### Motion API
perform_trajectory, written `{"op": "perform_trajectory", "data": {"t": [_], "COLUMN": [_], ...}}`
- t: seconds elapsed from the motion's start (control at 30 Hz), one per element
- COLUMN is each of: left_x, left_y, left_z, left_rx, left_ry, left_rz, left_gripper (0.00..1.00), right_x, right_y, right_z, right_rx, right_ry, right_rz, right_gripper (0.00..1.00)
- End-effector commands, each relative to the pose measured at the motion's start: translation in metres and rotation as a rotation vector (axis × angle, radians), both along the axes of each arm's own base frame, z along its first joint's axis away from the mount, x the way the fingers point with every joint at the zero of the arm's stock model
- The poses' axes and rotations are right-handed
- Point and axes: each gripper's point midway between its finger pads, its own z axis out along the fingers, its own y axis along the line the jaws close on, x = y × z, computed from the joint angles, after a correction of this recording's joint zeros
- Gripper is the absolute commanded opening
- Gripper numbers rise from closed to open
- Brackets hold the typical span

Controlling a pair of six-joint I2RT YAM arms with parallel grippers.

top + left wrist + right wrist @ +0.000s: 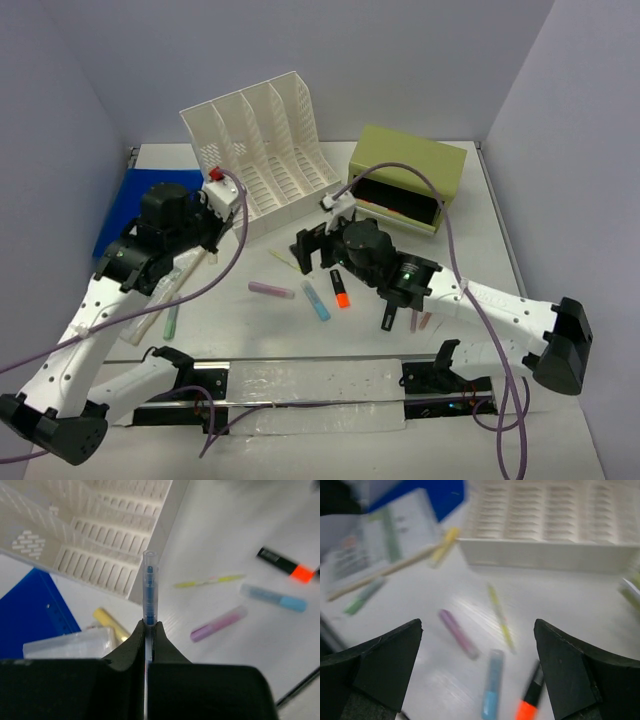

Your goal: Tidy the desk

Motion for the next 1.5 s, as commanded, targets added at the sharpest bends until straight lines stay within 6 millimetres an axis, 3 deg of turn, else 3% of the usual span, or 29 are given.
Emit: {"op": "perform_trajectory", "data": {"t": [0.0, 0.13, 0.27, 0.33, 0.37, 0.4, 0.43, 0.83, 1.13, 1.33, 1.47], "left_x": [-0.010, -0.016, -0.021, -0.025, -0.026, -0.029, -0.031, -0.046, -0.012, -0.011, -0.013], "left_y": [-0.027, -0.042, -0.050, -0.053, -0.053, -0.054, -0.054, -0.055, -0.034, -0.034, -0.037], "left_z": [0.051, 0.077, 0.082, 0.085, 0.087, 0.089, 0.091, 0.094, 0.088, 0.089, 0.093], "left_rx": [-0.201, -0.322, -0.370, -0.387, -0.393, -0.401, -0.404, -0.445, -0.380, -0.380, -0.387], "left_ry": [-0.017, 0.014, 0.062, 0.071, 0.069, 0.069, 0.066, 0.109, 0.017, 0.017, 0.020], "left_rz": [-0.059, -0.074, -0.095, -0.108, -0.113, -0.122, -0.129, -0.136, 0.032, 0.033, 0.017], "left_gripper": [0.00, 0.00, 0.00, 0.00, 0.00, 0.00, 0.00, 0.00, 0.00, 0.00, 0.00], "right_x": [-0.038, -0.059, -0.054, -0.042, -0.036, -0.028, -0.024, -0.006, -0.037, -0.023, -0.011], "right_y": [0.084, 0.126, 0.149, 0.157, 0.158, 0.158, 0.156, 0.146, 0.142, 0.111, 0.114], "right_z": [0.073, 0.100, 0.101, 0.100, 0.098, 0.094, 0.091, 0.082, 0.078, 0.071, 0.068], "right_rx": [0.302, 0.376, 0.400, 0.429, 0.428, 0.415, 0.410, 0.418, 0.368, 0.374, 0.338], "right_ry": [-0.171, -0.247, -0.255, -0.222, -0.208, -0.189, -0.184, -0.161, -0.150, -0.147, -0.153], "right_rz": [0.375, 0.473, 0.451, 0.392, 0.360, 0.311, 0.286, 0.150, 0.276, 0.119, 0.079], "right_gripper": [1.00, 0.98, 0.89, 0.78, 0.78, 0.64, 0.58, 0.44, 0.47, 0.54, 0.61]}}
